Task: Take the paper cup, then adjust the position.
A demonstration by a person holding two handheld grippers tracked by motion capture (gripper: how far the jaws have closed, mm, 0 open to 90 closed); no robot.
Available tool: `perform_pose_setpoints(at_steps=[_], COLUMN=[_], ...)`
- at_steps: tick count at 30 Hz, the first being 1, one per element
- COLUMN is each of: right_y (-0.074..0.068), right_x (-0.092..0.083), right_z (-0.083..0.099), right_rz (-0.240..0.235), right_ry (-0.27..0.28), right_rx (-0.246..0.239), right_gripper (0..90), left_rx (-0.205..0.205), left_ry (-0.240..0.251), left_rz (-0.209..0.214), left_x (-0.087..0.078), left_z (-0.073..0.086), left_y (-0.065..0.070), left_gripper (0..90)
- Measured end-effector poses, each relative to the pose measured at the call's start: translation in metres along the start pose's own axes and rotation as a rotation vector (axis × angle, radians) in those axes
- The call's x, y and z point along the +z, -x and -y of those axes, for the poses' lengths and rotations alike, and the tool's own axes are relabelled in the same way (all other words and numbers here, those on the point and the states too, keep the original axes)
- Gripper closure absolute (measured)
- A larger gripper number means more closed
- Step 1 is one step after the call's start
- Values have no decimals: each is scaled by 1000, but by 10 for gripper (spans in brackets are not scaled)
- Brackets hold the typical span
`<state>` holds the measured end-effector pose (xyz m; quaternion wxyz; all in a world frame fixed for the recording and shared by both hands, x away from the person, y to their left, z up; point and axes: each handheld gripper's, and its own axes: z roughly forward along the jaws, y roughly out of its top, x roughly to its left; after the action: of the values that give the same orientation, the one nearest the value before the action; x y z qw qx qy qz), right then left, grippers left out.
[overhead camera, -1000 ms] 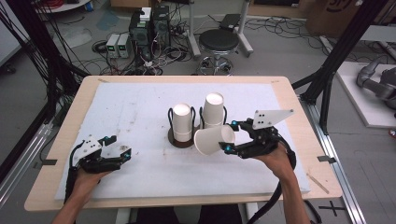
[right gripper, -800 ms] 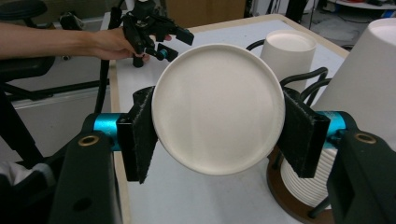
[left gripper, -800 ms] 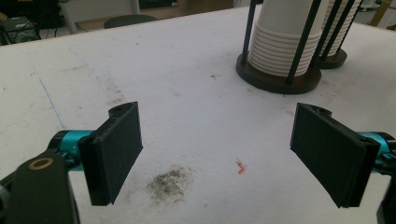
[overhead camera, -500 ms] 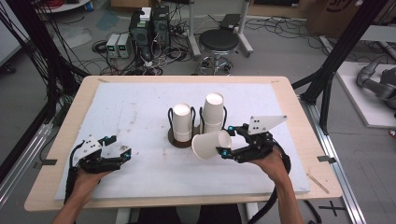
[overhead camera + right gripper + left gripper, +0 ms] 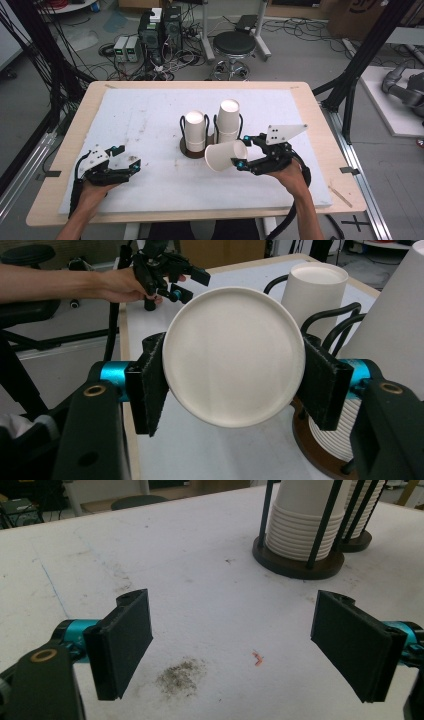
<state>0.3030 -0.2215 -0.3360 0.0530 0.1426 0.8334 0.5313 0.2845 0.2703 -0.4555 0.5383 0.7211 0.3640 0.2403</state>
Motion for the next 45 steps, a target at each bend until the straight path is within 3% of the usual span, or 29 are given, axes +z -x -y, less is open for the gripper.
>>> perform_pose_setpoints(at_steps=[13,20,22,24,27,32,37,45], right_y=[2,2,2,3,3,3,5,5], right_x=[0,-2,-2,-2,-3,-4,-3,2], right_z=[5,4,4,4,4,4,4,3], right_rz=[-8,-11,-14,-16,-23,-30,-47,-74], right_ry=[2,16,16,22,30,39,40,38], right_rx=[12,11,17,12,14,15,12,12], right_gripper=[368,368,368,368,368,368,368,368], left_rx=[-8,-9,-26,-15,-13,36,62,105], left_ry=[-2,10,23,36,63,101,77,53], left_rz=[-6,11,29,42,95,217,364,503], left_x=[0,-1,-2,-3,-5,-7,-4,1], left_z=[0,0,-2,-5,-16,-38,-53,-73], left_y=[0,-1,0,2,6,14,17,21], left_gripper=[166,165,163,163,154,147,147,147])
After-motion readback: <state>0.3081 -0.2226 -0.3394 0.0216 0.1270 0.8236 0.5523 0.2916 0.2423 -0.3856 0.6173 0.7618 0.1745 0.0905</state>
